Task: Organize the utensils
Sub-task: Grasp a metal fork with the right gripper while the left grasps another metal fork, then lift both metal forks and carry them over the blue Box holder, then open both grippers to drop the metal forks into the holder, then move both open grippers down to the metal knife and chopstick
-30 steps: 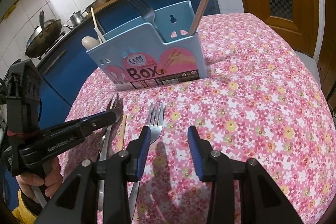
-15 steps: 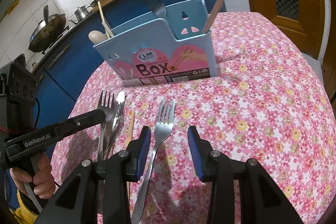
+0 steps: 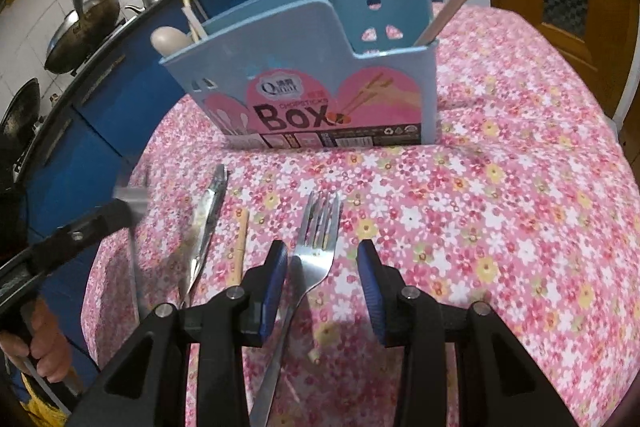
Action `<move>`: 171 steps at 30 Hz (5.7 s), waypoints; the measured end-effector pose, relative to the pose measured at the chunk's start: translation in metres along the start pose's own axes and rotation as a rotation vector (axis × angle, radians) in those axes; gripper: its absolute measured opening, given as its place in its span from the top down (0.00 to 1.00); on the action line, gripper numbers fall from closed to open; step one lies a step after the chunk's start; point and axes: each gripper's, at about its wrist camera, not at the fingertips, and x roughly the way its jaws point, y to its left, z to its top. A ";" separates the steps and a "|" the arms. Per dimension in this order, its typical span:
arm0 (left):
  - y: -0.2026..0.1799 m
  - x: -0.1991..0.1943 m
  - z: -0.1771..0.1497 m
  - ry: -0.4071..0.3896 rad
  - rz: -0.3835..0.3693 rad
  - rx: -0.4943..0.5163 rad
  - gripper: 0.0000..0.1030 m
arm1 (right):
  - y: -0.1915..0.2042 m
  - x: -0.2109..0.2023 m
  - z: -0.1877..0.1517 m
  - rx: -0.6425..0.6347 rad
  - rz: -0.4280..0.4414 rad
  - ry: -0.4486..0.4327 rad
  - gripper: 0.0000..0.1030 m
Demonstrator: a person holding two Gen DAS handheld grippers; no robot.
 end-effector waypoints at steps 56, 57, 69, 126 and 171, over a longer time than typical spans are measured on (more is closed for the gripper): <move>-0.071 -0.081 0.092 -0.397 0.055 0.210 1.00 | 0.048 -0.165 0.057 -0.188 -0.224 -0.697 0.98; -0.073 -0.080 0.096 -0.405 0.063 0.214 1.00 | 0.048 -0.166 0.060 -0.190 -0.232 -0.703 0.98; -0.071 -0.059 0.145 -0.482 0.114 0.210 1.00 | 0.049 -0.164 0.101 -0.218 -0.335 -0.774 0.98; -0.039 0.039 0.099 -0.299 0.121 0.186 0.74 | 0.028 -0.061 0.089 -0.206 -0.187 -0.557 0.71; -0.014 0.005 -0.003 0.054 0.182 0.092 0.74 | 0.014 -0.065 -0.015 0.009 -0.106 -0.246 0.65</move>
